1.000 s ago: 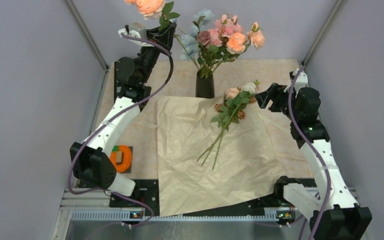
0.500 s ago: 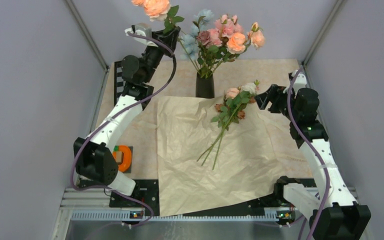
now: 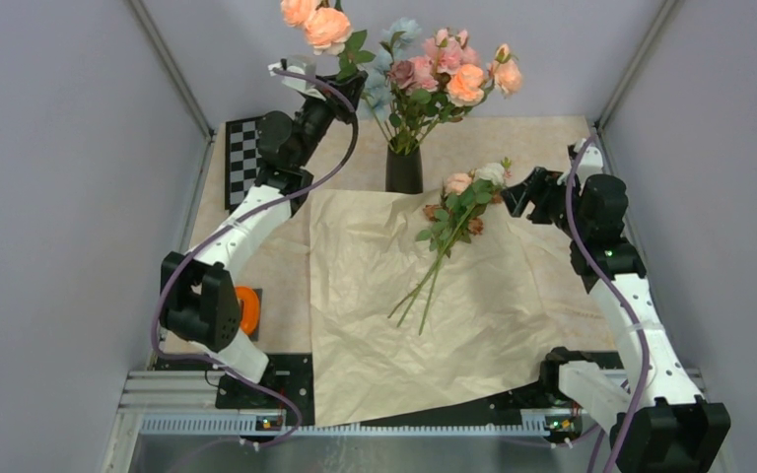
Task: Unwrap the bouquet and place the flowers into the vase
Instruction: Insert the fake flower into the vase.
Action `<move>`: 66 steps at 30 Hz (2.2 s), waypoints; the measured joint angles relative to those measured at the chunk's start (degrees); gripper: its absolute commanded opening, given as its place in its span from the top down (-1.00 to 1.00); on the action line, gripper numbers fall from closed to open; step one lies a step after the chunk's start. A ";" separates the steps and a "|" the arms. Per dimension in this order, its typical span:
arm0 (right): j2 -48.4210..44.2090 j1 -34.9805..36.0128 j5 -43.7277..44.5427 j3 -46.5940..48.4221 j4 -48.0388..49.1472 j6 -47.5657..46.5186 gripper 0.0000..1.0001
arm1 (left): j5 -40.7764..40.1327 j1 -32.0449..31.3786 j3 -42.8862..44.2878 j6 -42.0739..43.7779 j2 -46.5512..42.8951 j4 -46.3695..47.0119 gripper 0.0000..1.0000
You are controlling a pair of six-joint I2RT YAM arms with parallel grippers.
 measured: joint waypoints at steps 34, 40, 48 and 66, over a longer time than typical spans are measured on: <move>0.07 -0.09 0.00 -1.75 0.42 1.64 -0.40 | 3.02 -1.95 -4.94 -0.70 7.65 3.41 0.70; 0.07 -0.09 0.00 -1.75 0.42 1.95 -0.40 | 3.23 -2.05 -4.94 0.07 7.76 2.51 0.38; 0.07 -0.09 0.00 -1.90 0.44 2.03 -0.40 | 4.02 -2.03 -5.01 0.13 7.74 1.40 0.08; 0.02 -0.09 0.02 -2.12 0.44 2.08 -0.40 | 2.93 -2.05 -11.93 0.39 2.25 1.03 -0.97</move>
